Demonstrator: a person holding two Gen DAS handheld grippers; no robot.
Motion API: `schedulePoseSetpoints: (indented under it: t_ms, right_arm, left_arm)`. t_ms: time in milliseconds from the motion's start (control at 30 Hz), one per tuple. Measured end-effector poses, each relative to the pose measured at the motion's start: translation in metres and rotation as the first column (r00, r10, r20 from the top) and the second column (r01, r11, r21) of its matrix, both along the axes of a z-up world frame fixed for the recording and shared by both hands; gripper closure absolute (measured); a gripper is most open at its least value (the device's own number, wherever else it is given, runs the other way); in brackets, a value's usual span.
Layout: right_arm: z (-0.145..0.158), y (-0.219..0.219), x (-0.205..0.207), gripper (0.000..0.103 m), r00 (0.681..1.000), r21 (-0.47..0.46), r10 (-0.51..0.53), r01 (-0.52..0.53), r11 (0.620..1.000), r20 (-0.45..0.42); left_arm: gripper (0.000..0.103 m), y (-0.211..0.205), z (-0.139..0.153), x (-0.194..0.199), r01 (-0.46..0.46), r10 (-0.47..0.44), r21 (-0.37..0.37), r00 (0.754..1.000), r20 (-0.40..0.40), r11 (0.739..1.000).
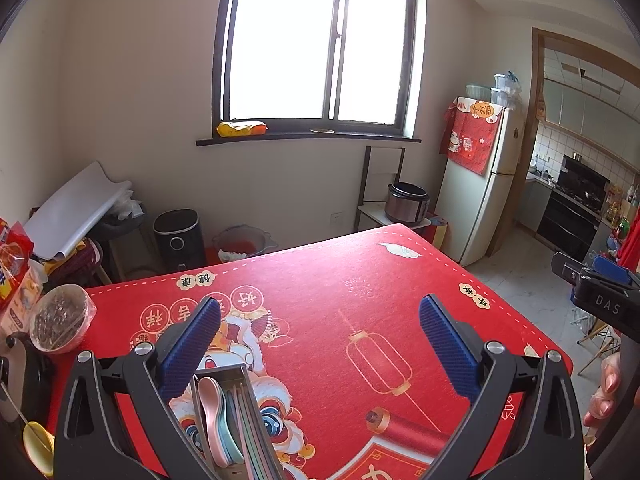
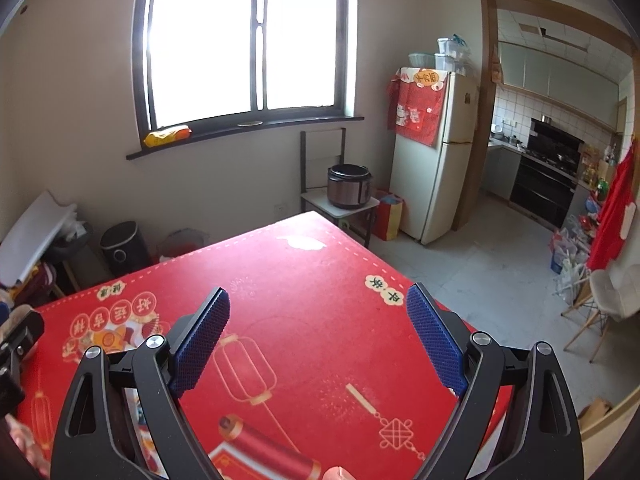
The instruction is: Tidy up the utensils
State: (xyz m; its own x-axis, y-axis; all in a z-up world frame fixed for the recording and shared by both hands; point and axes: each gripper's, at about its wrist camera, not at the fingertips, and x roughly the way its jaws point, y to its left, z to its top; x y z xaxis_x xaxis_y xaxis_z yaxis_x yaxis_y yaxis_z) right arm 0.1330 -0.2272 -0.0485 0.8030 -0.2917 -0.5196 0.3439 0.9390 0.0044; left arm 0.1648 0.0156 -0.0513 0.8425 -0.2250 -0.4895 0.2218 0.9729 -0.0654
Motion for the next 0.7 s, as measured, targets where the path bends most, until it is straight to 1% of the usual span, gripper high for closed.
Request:
schedulePoseSetpoints:
  t_ms: [500, 700]
  right_arm:
    - [-0.0071, -0.0046, -0.0061, 0.016, 1.0, 0.01, -0.021, 0.021, 1.0, -0.017]
    - [-0.0057, -0.0037, -0.0076, 0.016, 1.0, 0.002, -0.021, 0.021, 1.0, -0.005]
  left_arm:
    - [0.006, -0.0039, -0.0023, -0.001, 0.0, 0.0, 0.003, 1.0, -0.009, 1.0]
    - [0.006, -0.0035, -0.0037, -0.0023, -0.005, 0.005, 0.003, 1.0, -0.01, 1.0]
